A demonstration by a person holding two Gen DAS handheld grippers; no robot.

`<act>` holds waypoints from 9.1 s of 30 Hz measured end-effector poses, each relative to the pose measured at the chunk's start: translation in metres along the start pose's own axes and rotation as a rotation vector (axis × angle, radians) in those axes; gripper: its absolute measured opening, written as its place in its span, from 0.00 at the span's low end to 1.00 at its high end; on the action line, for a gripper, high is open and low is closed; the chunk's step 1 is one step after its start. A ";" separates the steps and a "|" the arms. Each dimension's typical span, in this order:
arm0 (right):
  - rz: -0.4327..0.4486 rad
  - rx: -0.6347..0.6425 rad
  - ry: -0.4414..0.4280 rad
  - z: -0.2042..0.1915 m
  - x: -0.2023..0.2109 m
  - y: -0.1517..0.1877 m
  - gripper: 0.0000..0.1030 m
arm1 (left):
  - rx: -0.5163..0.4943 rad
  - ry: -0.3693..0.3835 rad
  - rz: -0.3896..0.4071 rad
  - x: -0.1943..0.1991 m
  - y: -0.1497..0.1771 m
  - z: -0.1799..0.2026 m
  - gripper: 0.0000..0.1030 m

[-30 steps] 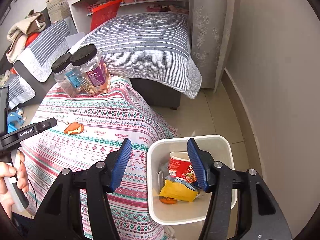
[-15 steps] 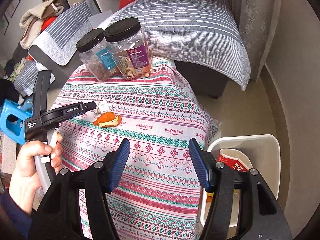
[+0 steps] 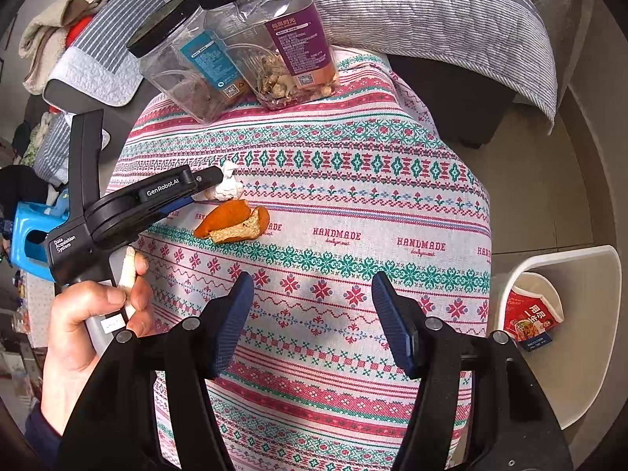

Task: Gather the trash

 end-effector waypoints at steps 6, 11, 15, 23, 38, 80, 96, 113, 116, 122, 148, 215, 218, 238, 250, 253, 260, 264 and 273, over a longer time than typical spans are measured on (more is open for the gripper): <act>-0.033 -0.031 -0.047 -0.016 -0.029 -0.005 0.51 | -0.052 0.006 0.016 -0.003 -0.004 0.012 0.31; -0.071 -0.119 -0.126 -0.026 -0.052 -0.008 0.40 | -0.014 0.007 0.036 0.023 -0.007 -0.004 0.31; -0.087 -0.206 -0.182 -0.037 -0.074 -0.012 0.36 | 0.002 -0.001 0.074 0.049 -0.005 -0.027 0.31; -0.084 -0.300 -0.141 -0.056 -0.099 -0.013 0.02 | 0.005 -0.030 0.103 0.080 -0.006 -0.057 0.31; 0.039 -0.190 -0.122 -0.041 0.004 -0.015 0.02 | -0.139 0.003 0.135 0.134 0.014 -0.005 0.31; 0.318 -0.183 0.079 0.149 0.212 0.109 0.02 | -0.615 0.201 0.140 0.128 0.200 0.271 0.32; 0.280 -0.248 0.249 0.205 0.208 0.109 0.36 | -0.553 0.284 0.055 0.078 0.213 0.307 0.63; 0.412 -0.084 0.270 0.130 0.233 0.103 0.58 | -0.581 0.077 0.231 0.165 0.195 0.248 0.74; 0.455 -0.011 0.282 0.101 0.240 0.103 0.66 | -0.577 -0.002 0.289 0.187 0.191 0.221 0.81; 0.543 0.028 0.285 0.051 0.258 0.116 0.72 | -0.494 -0.057 0.345 0.230 0.193 0.160 0.82; 0.670 0.043 0.417 -0.011 0.232 0.279 0.93 | -0.541 -0.107 0.493 0.304 0.293 0.089 0.92; 0.622 -0.143 0.583 0.046 0.219 0.269 0.93 | -0.514 -0.071 0.338 0.255 0.282 0.106 0.93; 0.622 -0.145 0.584 0.046 0.218 0.269 0.93 | -0.516 -0.072 0.338 0.255 0.282 0.106 0.93; 0.622 -0.133 0.610 0.047 0.217 0.269 0.93 | -0.532 -0.060 0.346 0.258 0.286 0.111 0.93; 0.621 -0.130 0.611 0.046 0.217 0.269 0.93 | -0.534 -0.066 0.350 0.259 0.287 0.113 0.93; 0.625 -0.135 0.609 0.047 0.217 0.270 0.93 | -0.532 -0.067 0.346 0.259 0.287 0.112 0.93; 0.621 -0.131 0.614 0.047 0.215 0.270 0.93 | -0.532 -0.072 0.343 0.258 0.286 0.112 0.93; 0.622 -0.131 0.616 0.047 0.215 0.271 0.93 | -0.530 -0.078 0.342 0.258 0.285 0.111 0.93; 0.621 -0.129 0.617 0.047 0.215 0.270 0.93 | -0.532 -0.090 0.342 0.258 0.285 0.110 0.93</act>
Point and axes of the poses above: each gripper's, at about its wrist camera, not at the fingertips, and x roughly against the way its jaws point, z to its right, y to its underside, the point moved 5 cm from there along -x, roughly the way its jaws point, and after that the axes turned 3 degrees about -x, right-handed, at the moved point
